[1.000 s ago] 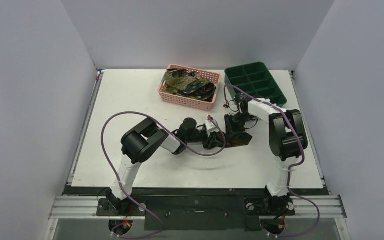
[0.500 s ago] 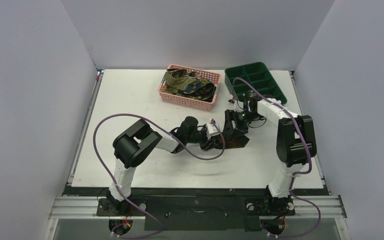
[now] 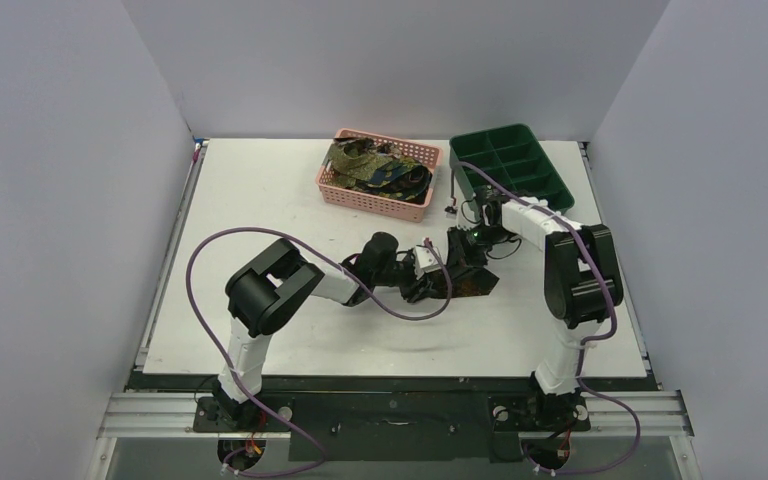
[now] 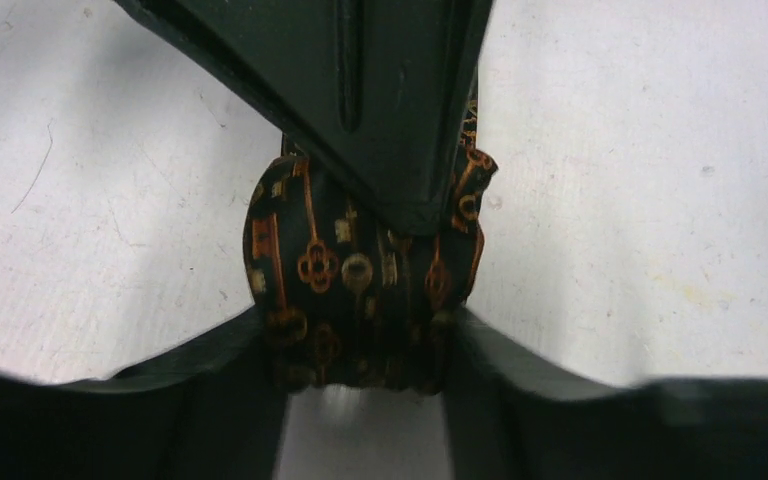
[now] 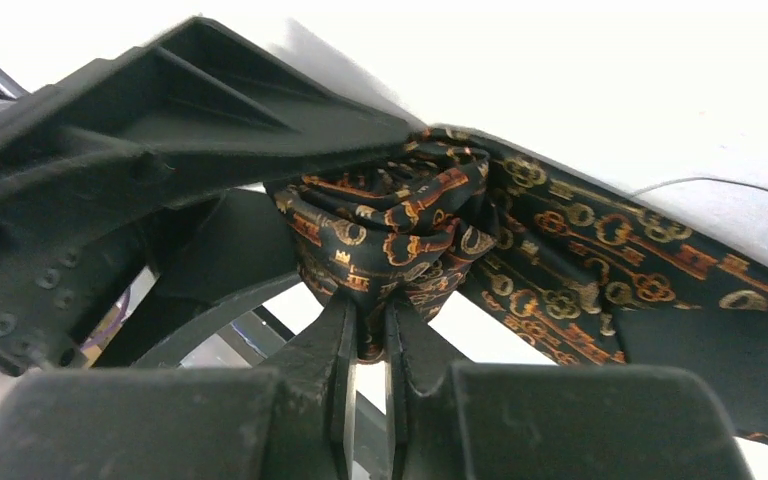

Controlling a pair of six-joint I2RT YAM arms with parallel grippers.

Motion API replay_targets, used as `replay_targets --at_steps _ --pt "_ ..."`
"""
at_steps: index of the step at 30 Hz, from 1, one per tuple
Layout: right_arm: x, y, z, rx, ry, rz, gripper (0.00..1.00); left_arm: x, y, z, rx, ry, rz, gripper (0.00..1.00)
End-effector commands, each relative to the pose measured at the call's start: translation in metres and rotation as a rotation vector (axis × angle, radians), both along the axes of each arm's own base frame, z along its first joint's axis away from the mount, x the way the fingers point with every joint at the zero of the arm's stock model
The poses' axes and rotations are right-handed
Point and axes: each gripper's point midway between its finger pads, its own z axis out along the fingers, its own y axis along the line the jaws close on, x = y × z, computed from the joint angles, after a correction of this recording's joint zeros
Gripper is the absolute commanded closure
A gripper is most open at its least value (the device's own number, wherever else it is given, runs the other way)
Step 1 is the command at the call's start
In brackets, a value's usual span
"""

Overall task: Roll the ties
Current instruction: Roll the tie at the center of the board.

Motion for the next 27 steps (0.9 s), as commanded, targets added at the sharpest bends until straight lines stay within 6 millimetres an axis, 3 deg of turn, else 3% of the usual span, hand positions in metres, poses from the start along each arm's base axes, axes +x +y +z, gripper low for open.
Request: replay_targets --at_steps 1,5,9,15,19,27 --pt "0.016 -0.058 -0.042 -0.259 -0.012 -0.045 1.0 -0.017 0.016 -0.023 0.074 0.098 -0.015 0.45" --pt "0.016 -0.081 -0.053 -0.354 -0.011 -0.048 1.0 -0.015 0.007 0.004 -0.035 0.081 -0.034 0.3" --pt "0.02 -0.102 -0.063 -0.462 -0.008 -0.059 1.0 -0.015 -0.002 0.028 -0.118 0.047 -0.058 0.28" --pt "0.03 -0.113 -0.063 -0.586 -0.033 -0.017 1.0 -0.013 -0.01 0.042 -0.179 0.028 -0.05 0.27" --pt "0.023 -0.101 -0.06 -0.6 -0.042 0.054 1.0 -0.01 -0.016 0.049 -0.216 0.003 -0.03 0.24" --pt "-0.005 -0.056 -0.07 -0.508 0.006 0.126 1.0 -0.017 -0.029 0.055 -0.24 -0.047 -0.049 0.18"
